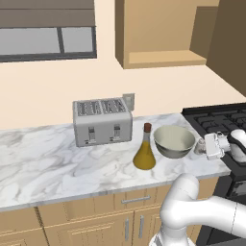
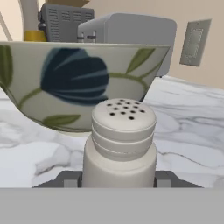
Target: Retrieve the bottle and the shaker from the cabinet and place them next to the mixing bowl on the counter. Then add garlic from the fridge to the mixing bowl.
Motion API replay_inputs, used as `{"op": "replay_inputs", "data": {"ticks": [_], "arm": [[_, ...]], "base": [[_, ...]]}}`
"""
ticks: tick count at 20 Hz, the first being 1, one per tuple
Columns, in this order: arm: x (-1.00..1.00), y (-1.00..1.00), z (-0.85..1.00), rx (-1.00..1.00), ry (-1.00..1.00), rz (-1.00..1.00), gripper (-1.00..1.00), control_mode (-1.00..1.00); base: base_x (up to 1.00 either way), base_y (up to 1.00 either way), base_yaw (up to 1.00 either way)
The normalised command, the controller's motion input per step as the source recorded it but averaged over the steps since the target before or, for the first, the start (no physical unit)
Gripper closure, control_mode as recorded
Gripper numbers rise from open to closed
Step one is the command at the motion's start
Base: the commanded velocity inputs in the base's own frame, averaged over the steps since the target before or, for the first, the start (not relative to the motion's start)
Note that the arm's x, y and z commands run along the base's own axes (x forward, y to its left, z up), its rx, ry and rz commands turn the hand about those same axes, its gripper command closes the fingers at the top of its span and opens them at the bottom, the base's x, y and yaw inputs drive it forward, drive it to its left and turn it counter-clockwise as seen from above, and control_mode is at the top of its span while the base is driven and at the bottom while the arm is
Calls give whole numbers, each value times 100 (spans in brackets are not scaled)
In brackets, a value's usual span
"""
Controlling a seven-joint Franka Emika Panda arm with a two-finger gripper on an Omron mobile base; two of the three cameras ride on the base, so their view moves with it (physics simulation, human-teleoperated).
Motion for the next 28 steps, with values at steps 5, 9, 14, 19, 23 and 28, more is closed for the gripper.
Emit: {"op": "replay_inputs", "data": {"ticks": [5, 9, 14, 19, 23, 28], "arm": [[0, 41, -14, 0, 1, 0, 100, -100], [0, 40, -17, 0, 0, 0, 100, -100], [0, 7, -18, 2, 0, 0, 100, -100], [0, 0, -11, 1, 0, 0, -100, -100], [0, 0, 0, 0, 0, 0, -100, -100], [0, 0, 0, 0, 0, 0, -100, -100]], "base": [[0, 0, 0], [0, 0, 0], [0, 0, 0], [0, 0, 0], [0, 0, 0], [0, 0, 0]]}}
